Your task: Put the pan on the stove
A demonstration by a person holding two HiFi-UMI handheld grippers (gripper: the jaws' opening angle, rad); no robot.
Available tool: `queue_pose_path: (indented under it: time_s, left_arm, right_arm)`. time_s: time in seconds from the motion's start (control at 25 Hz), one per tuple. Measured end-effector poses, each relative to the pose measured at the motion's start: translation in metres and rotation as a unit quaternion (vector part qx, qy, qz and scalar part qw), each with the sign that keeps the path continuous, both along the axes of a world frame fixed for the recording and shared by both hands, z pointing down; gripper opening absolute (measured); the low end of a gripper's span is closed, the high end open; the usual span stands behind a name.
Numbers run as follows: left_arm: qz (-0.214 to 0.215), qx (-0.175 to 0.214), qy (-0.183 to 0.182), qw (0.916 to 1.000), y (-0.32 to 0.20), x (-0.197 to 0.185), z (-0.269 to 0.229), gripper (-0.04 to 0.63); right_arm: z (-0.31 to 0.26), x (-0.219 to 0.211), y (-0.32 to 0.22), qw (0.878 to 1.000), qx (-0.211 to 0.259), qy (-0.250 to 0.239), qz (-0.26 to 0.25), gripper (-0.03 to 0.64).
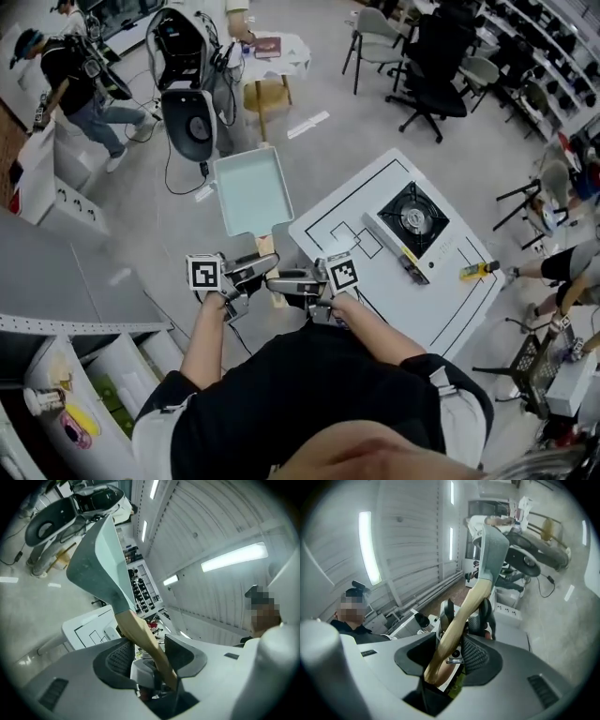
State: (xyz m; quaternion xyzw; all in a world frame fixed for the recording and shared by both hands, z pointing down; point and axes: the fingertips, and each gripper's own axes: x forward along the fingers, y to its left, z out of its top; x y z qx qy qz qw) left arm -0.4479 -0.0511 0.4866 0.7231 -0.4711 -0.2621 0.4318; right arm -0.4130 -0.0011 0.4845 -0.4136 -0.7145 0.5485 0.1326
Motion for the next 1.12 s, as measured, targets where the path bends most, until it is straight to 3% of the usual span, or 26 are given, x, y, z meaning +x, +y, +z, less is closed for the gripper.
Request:
queue_pose_path:
  time_s: [0.2,0.4,0.52,0.64,0.88,1.12]
  left_arm:
    - [0.094,-0.01,-0.006,0.9955,-0.07,0.028,0.011,0.201]
    - [0.192,-0.007,-0.021,0.9811,-0.137,0.068,0.017,0.201]
    - [0.244,-0.015,-0.005,0.9697,-0.174,0.101,0.02,0.201]
    - [0.288,-0.012,-0.012,0.9576,-0.208,0.129,0.025,0.201]
    - [0.381,-0.016,-0.005,0.9245,-0.253,0.188,0.047,0.201]
    - [0.439,-0.037,0.003,0.8979,-0.298,0.228,0.079,0.201]
  right_arm:
    - [0.004,0.019,-0.066,0.996,-0.001,-0.005,0.092,0.181]
    - [0.013,0.048,-0.128,0.982,0.001,-0.011,0.19,0.18]
    - [0.014,0.073,-0.165,0.969,-0.013,-0.007,0.248,0.179]
    - [0.017,0.098,-0.198,0.955,-0.007,-0.005,0.297,0.179]
    - [0.038,0.145,-0.243,0.92,-0.026,0.012,0.392,0.179]
    - [0.066,0.179,-0.291,0.892,-0.042,0.021,0.45,0.179]
